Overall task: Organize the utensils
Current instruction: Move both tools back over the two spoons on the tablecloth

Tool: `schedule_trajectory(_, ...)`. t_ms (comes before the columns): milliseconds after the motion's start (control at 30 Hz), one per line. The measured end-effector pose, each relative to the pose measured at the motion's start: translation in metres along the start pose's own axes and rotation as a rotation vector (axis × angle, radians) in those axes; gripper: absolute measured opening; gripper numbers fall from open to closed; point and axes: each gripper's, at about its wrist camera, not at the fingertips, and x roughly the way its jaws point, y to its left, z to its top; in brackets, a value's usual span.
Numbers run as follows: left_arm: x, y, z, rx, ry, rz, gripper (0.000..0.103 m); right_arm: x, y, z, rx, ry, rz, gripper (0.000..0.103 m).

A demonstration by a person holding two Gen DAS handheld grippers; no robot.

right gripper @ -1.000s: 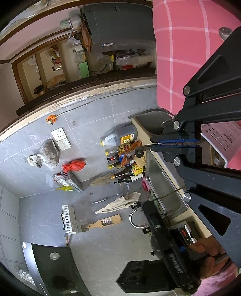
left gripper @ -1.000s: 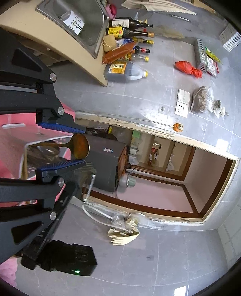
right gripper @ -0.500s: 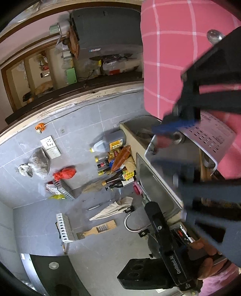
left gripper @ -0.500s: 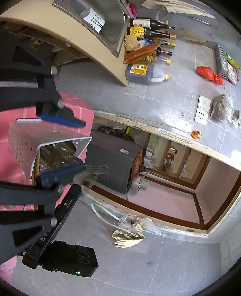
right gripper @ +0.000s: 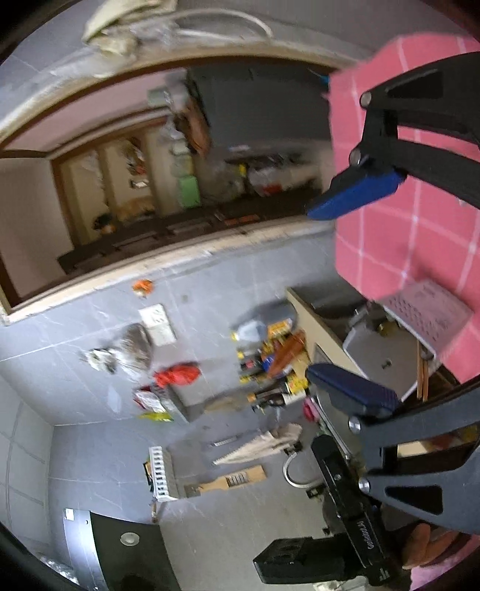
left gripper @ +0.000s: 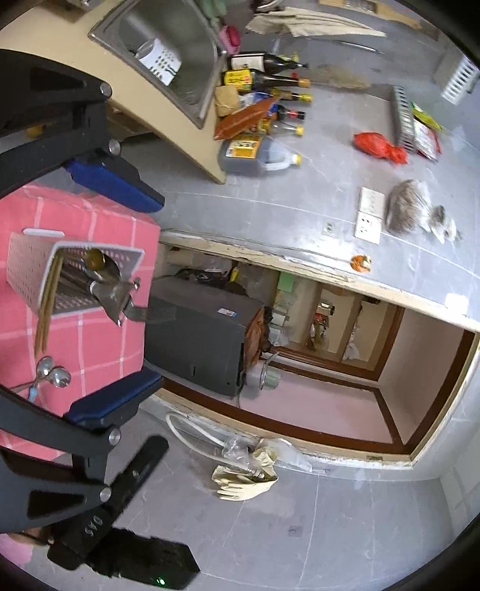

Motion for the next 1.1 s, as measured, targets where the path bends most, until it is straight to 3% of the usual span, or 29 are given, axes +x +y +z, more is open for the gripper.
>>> schedule_trajectory(133, -0.006, -0.026, 0.001, 0.039, -0.038, 0.029, 0.102, -0.028, -0.010, 0.014, -0.047, -0.052, -0.066, 0.101)
schedule_trajectory(400, -0.005, -0.072, -0.017, 0.063, -0.026, -0.003, 0.102, -0.078, -0.037, 0.016, -0.077, -0.078, -0.178, 0.102)
schedule_trajectory(633, 0.003, -0.106, -0.040, 0.090, -0.007, -0.039, 0.102, -0.104, -0.072, -0.002, -0.052, -0.036, -0.254, 0.102)
schedule_trajectory(1100, 0.049, -0.137, -0.106, 0.061, 0.215, -0.112, 0.102, -0.106, -0.156, -0.071, 0.093, 0.160, -0.311, 0.102)
